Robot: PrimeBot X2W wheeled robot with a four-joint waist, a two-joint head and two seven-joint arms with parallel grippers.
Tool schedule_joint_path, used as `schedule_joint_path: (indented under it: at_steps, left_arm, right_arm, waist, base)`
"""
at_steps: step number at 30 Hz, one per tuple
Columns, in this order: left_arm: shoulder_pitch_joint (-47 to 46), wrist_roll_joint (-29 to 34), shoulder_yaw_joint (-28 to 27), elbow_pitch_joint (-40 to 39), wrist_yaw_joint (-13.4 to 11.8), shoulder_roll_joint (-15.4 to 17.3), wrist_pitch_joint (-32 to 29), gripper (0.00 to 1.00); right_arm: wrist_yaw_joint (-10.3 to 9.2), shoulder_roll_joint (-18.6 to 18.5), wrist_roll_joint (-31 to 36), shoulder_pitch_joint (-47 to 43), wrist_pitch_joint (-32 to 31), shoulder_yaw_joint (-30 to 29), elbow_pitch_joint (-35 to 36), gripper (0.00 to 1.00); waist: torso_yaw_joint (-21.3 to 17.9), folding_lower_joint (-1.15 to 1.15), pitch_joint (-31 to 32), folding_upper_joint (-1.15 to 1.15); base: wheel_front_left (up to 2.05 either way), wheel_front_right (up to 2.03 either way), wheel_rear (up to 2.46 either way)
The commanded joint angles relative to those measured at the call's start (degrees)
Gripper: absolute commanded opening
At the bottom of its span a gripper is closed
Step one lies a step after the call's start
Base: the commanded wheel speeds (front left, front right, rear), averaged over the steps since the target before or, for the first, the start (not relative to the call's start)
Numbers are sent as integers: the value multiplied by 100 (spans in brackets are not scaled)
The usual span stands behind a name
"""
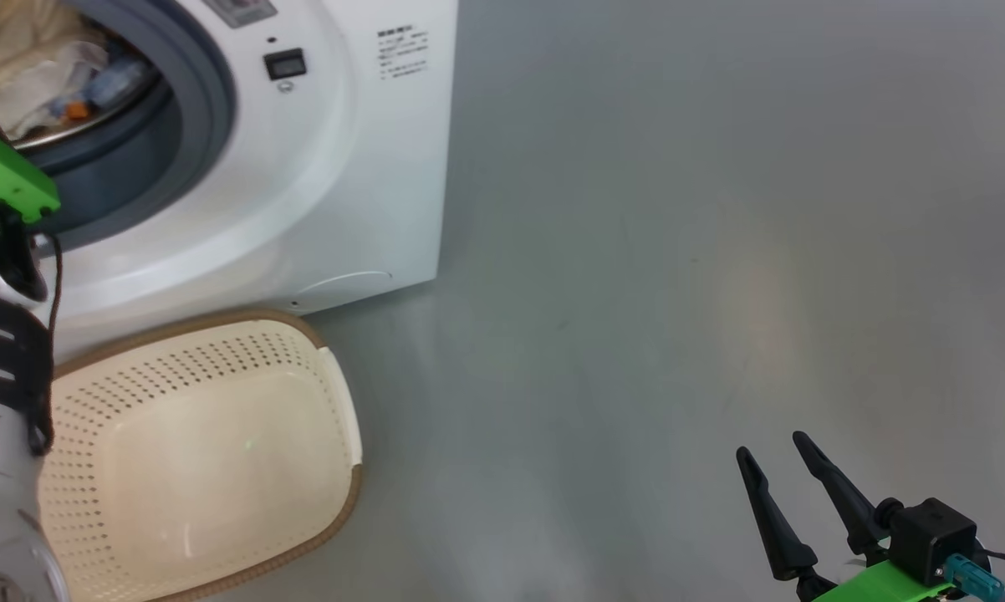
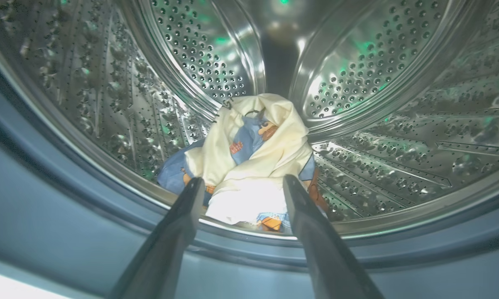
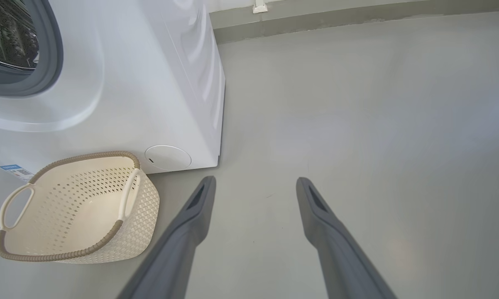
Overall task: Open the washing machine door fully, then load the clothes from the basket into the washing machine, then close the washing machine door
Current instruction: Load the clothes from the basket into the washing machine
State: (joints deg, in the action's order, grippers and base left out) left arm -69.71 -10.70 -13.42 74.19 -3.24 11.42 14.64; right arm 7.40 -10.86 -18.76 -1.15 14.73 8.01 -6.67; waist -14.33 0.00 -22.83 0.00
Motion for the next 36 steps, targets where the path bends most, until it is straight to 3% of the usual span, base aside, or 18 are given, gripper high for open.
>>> schedule_joint_path:
  at_steps: [1,17,26,36]
  left_arm:
    - [149,-50,-56,-118,50,188,34,100]
    - [839,-180,78,-661,765,-406,35,100]
    - [1427,-160,369,-1176,969,-741,36,100]
    - [2791,-375,740,-1965,1058,-847,36,100]
  right_arm:
    - [9,-84,-68,22,27,80,69,100]
    - [9,44,0,336,27,-52,38,100]
    - [9,93,60,435,27,-136,32,100]
    - [9,114,128,322,27,-214,12,100]
  waist:
    - [186,0,189,0]
    - [698,0,528,0]
    - [820,0,813,0]
    - [882,0,1284,0]
  base:
    - [0,0,0]
    - [0,0,0]
    - [0,0,0]
    - [0,0,0]
